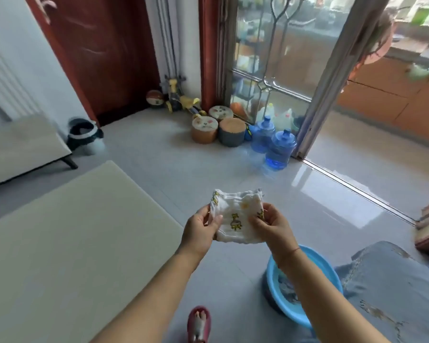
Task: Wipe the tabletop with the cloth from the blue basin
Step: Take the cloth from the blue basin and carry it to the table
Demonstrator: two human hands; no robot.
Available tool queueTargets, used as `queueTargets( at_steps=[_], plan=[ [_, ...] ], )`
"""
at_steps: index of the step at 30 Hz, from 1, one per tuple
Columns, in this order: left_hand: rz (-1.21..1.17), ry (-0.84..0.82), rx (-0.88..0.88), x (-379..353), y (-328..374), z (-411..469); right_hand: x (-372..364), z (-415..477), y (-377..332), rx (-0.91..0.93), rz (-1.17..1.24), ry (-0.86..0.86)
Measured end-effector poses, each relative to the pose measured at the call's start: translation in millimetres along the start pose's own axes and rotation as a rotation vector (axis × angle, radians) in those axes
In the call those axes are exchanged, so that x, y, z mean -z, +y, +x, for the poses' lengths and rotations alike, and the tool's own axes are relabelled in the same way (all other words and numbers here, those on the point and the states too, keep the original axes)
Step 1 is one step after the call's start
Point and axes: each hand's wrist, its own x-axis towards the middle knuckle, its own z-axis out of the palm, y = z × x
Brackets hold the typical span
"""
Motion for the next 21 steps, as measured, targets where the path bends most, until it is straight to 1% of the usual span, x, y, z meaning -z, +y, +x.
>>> queueTargets(
  at_steps=[6,12,17,21],
  plan=[
    [0.001,0.323,-0.009,112,0,-92,-117,-43,10,-0.005,-0.124,-0.325],
    [-0.01,0.625,-0.015,227,-3,-200,-251,-114,14,0.021,-0.197,-0.615],
    [-0.015,0.805,-0.016,314,-11,-300,-354,-198,29,0.033,-0.201,-0.808],
    [-0.004,0.887,-0.009,376,-22,-382,-420,-274,48,0.012,-0.17,-0.887]
  ],
)
